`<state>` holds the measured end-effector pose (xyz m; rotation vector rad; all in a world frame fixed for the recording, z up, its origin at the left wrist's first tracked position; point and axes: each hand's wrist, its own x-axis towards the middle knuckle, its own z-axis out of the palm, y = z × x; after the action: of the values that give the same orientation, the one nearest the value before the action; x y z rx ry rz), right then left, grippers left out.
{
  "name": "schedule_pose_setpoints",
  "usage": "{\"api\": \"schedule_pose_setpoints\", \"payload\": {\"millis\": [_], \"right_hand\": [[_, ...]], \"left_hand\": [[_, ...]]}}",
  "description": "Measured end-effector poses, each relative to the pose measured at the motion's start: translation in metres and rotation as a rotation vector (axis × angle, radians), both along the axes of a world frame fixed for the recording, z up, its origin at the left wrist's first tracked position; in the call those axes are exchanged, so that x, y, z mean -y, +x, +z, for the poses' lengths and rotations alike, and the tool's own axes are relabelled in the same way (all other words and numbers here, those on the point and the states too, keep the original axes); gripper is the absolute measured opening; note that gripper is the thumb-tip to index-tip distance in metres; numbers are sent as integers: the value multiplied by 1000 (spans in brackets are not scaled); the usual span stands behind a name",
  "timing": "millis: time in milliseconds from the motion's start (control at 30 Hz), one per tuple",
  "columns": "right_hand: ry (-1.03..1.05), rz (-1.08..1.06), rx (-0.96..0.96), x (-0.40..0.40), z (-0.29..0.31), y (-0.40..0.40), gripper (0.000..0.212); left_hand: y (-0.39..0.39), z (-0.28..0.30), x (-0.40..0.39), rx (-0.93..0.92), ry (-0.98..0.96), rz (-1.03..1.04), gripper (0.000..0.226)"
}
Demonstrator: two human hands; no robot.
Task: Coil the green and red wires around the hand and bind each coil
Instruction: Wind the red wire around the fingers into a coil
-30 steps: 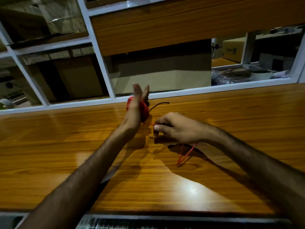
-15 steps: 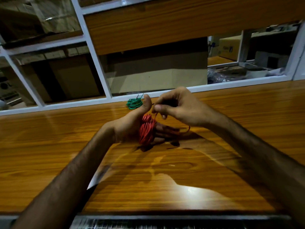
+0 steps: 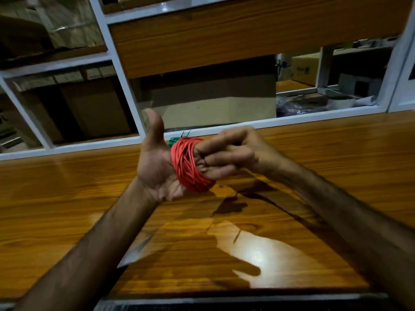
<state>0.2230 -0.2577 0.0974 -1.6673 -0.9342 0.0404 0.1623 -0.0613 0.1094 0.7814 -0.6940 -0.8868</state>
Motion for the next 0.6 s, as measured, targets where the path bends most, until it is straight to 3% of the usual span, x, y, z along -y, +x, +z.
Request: {"api": "schedule_pose_setpoints", "payload": {"millis": [100,333,500,600], "right_hand": [[-97,-113,9,-8,-12,-1,30],[-210,-163,-66,-27,-22,-6,22],[-123,-134,-102,-39,-28,-15,17],[-67,-135,-107,-43,-32,-16,42]], "left_hand": [[5,4,4,0,-77,174,137],[21,-8,-2,-8,-209,437,133],[29,-14,-6,-39,-264,675,124],[30,-14,-8,-64,-278,795,120]]}}
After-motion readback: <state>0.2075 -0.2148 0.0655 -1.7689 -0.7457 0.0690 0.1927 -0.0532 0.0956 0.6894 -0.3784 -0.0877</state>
